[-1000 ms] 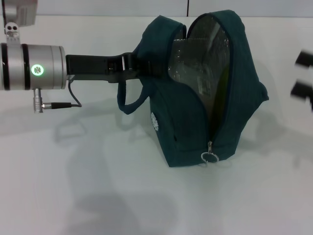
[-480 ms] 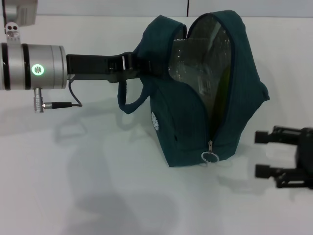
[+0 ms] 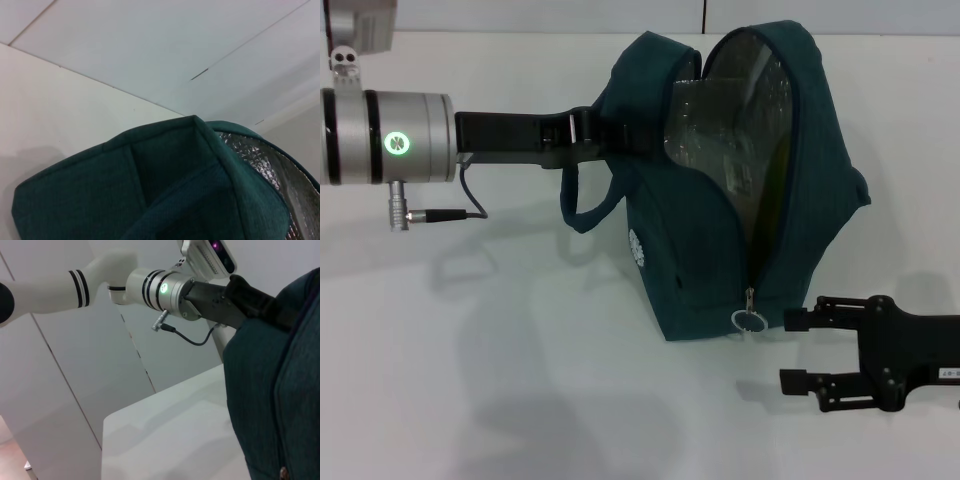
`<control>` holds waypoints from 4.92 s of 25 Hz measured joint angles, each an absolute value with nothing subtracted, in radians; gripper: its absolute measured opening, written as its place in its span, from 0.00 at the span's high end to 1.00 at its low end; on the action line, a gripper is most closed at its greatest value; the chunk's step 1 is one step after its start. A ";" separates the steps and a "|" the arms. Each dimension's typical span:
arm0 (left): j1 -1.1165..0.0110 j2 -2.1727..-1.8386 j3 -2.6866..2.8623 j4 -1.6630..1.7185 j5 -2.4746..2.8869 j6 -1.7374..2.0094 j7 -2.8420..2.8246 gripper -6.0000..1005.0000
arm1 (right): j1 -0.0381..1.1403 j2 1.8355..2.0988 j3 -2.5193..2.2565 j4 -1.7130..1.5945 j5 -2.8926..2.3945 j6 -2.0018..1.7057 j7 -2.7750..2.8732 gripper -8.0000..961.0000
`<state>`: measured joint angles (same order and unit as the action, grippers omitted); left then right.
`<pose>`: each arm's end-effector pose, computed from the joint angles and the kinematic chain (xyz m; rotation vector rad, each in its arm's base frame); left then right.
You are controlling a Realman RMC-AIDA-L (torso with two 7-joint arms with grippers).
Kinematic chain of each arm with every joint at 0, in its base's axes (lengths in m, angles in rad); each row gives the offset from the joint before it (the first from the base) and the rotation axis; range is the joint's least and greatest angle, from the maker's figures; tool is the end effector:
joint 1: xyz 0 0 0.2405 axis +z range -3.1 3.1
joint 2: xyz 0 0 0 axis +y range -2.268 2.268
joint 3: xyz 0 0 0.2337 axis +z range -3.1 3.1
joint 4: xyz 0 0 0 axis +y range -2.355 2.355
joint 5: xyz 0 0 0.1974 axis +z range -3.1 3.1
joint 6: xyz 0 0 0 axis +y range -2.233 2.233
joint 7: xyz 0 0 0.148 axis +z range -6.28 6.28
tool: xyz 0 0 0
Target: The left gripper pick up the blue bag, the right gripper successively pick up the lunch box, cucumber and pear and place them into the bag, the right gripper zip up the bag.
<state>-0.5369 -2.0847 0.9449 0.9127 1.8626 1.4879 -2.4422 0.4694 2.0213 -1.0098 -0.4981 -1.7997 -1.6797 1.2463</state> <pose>-0.1819 0.3365 0.0178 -2.4697 -1.6891 -0.7987 0.2366 0.2599 -0.0193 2.9776 -0.5508 -0.8208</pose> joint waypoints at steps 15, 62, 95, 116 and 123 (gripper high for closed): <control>-0.542 -2.085 0.945 0.913 1.862 1.484 -2.432 0.94 | 0.500 2.025 -1.013 -0.422 -1.776 -1.595 1.219 0.20; -0.538 -2.085 0.945 0.913 1.849 1.486 -2.428 0.94 | 0.558 2.028 -1.093 -0.348 -1.685 -1.514 1.188 0.30; -0.535 -2.085 0.945 0.913 1.850 1.488 -2.428 0.94 | 0.553 2.028 -1.201 -0.348 -1.576 -1.461 1.158 0.92; -0.525 -2.085 0.945 0.913 1.840 1.493 -2.428 0.93 | 0.469 2.016 -1.192 -0.421 -1.525 -1.544 1.158 0.98; -0.523 -2.085 0.945 0.913 1.838 1.496 -2.428 0.93 | 0.456 2.015 -1.173 -0.429 -1.479 -1.599 1.142 0.98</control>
<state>-0.5235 -2.0847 0.9449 0.9127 1.8382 1.4955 -2.4283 0.4557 2.0145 -1.1733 -0.4295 -1.4793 -1.5989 1.1417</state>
